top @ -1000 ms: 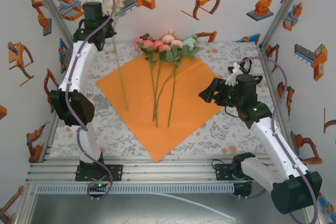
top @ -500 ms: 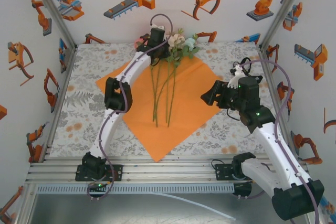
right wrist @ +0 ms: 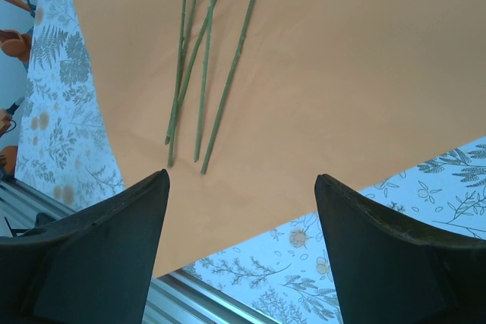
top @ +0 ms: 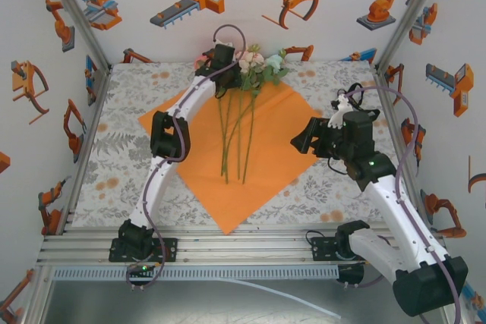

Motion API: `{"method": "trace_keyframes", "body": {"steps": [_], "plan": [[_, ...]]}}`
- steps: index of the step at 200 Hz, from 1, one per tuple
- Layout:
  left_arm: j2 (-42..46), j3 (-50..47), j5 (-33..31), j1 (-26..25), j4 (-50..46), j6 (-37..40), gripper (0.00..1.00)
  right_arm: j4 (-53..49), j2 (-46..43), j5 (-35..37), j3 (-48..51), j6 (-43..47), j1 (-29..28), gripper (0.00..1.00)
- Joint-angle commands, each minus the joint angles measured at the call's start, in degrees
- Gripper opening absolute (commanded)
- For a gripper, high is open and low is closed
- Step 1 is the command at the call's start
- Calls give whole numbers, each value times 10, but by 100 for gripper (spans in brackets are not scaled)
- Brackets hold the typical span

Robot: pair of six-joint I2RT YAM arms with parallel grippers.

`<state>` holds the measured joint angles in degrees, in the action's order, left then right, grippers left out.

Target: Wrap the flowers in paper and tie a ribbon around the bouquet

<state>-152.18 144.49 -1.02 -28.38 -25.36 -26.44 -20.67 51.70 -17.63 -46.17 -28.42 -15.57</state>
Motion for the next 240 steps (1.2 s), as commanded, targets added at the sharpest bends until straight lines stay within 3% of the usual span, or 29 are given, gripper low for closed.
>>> {"method": "trace_keyframes", "body": {"steps": [1, 25, 46, 80, 117, 139, 164, 200, 240], "plan": [[89, -19, 3, 1, 3, 3, 36, -8, -13, 13, 4, -1, 1, 70], [191, -120, 5, 1, 43, -1, 41, -9, -14, 22, 5, -20, 0, 70], [312, -268, 4, 2, 90, -16, 42, -7, -12, 30, 9, -49, 0, 70], [586, -693, -31, 12, 226, -147, 43, 23, 18, 29, 38, -112, -2, 68], [798, -947, -80, 12, 113, -277, 43, 43, 72, 21, 65, -154, -26, 67], [856, -1031, -69, 8, 41, -378, 43, 67, 93, 24, 80, -175, -44, 67], [881, -1119, -70, 3, 85, -453, 48, 95, 108, 19, 89, -194, -52, 67], [858, -1124, -95, -5, 71, -467, 50, 73, 108, 23, 72, -185, -53, 67], [881, -1144, -136, -11, 7, -476, 61, 76, 101, 30, 79, -188, -53, 67]]}}
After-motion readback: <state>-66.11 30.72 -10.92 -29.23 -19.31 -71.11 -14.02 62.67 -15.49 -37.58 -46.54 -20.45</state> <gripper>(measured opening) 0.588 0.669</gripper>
